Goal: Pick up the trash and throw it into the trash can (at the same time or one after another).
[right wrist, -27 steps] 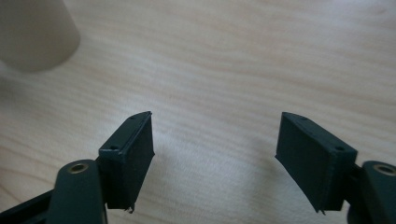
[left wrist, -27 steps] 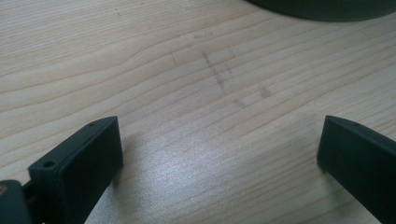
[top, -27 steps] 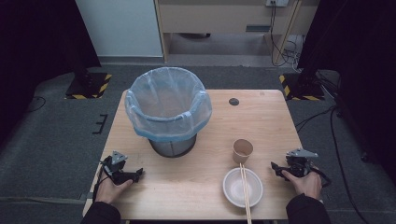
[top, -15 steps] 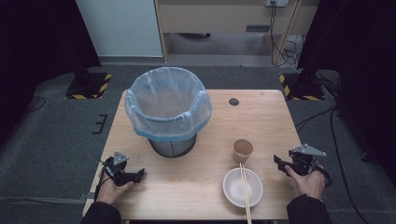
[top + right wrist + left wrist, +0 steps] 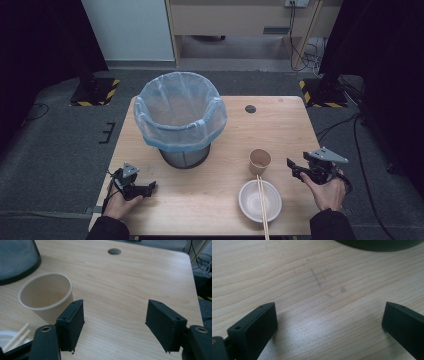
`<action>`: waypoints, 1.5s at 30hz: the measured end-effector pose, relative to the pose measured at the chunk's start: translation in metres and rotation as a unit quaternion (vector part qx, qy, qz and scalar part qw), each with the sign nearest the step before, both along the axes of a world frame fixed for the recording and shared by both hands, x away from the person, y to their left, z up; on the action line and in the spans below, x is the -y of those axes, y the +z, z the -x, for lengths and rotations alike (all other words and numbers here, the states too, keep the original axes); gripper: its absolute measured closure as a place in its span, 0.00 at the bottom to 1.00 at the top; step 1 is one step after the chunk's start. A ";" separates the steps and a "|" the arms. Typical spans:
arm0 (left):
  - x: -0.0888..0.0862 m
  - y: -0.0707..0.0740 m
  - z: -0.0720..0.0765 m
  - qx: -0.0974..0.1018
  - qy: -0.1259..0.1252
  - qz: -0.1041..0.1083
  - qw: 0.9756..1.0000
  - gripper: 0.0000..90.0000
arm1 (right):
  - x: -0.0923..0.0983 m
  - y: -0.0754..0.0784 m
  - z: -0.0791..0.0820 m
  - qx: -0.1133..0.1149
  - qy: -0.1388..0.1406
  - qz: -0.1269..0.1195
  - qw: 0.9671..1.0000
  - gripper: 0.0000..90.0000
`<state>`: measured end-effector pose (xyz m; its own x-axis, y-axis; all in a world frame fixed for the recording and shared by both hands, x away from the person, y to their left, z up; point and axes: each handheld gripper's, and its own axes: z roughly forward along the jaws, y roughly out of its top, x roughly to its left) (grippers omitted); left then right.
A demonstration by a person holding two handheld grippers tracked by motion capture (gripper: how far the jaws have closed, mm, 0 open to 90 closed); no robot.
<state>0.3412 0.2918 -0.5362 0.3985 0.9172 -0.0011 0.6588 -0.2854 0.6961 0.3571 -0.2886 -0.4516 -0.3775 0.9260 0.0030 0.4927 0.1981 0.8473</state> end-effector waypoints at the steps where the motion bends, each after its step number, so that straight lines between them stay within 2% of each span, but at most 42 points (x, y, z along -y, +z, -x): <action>1: 0.000 0.000 0.000 0.000 0.000 0.000 1.000 0.00 | -0.002 0.004 0.000 0.004 0.004 -0.001 1.000 0.34; 7: 0.002 0.000 0.001 0.000 -0.002 0.000 1.000 0.00 | -0.014 0.022 -0.001 0.025 0.017 0.011 0.999 0.34; 15: 0.003 0.000 0.001 0.000 -0.004 0.000 1.000 0.00 | -0.025 0.043 -0.014 0.044 0.027 0.011 0.999 0.35; 18: 0.004 0.000 0.002 0.000 -0.005 0.000 1.000 0.00 | -0.031 0.048 -0.021 0.051 0.032 0.001 0.998 0.38; 19: 0.004 0.000 0.002 0.000 -0.005 0.000 1.000 0.00 | -0.034 0.050 -0.024 0.037 0.034 -0.007 0.999 0.39; 23: 0.004 0.000 0.002 0.000 -0.005 0.000 1.000 0.00 | -0.041 0.048 -0.034 0.037 0.044 -0.006 0.998 0.40; 27: 0.004 0.000 0.002 0.000 -0.006 0.000 1.000 0.00 | -0.047 0.040 -0.042 0.028 0.049 -0.018 0.998 0.47; 32: 0.004 0.000 0.002 0.000 -0.006 0.000 1.000 0.00 | -0.050 0.027 -0.050 0.000 0.066 -0.010 0.998 0.58; 40: 0.004 0.000 0.001 0.000 -0.007 0.001 1.000 0.00 | -0.056 0.010 -0.056 -0.035 0.084 -0.004 0.996 0.65; 41: 0.005 0.000 0.001 0.000 -0.007 0.000 1.000 0.00 | -0.057 0.005 -0.057 -0.051 0.089 -0.002 0.995 0.68; 45: 0.005 0.000 0.001 0.000 -0.008 0.001 1.000 0.00 | -0.059 -0.004 -0.059 -0.076 0.096 0.006 0.992 0.70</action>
<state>0.3405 0.2870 -0.5362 0.4123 0.9110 -0.0024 0.6549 -0.2946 0.6960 0.4159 -0.2295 -0.4555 -0.5438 0.8369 0.0625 0.5666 0.3112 0.7630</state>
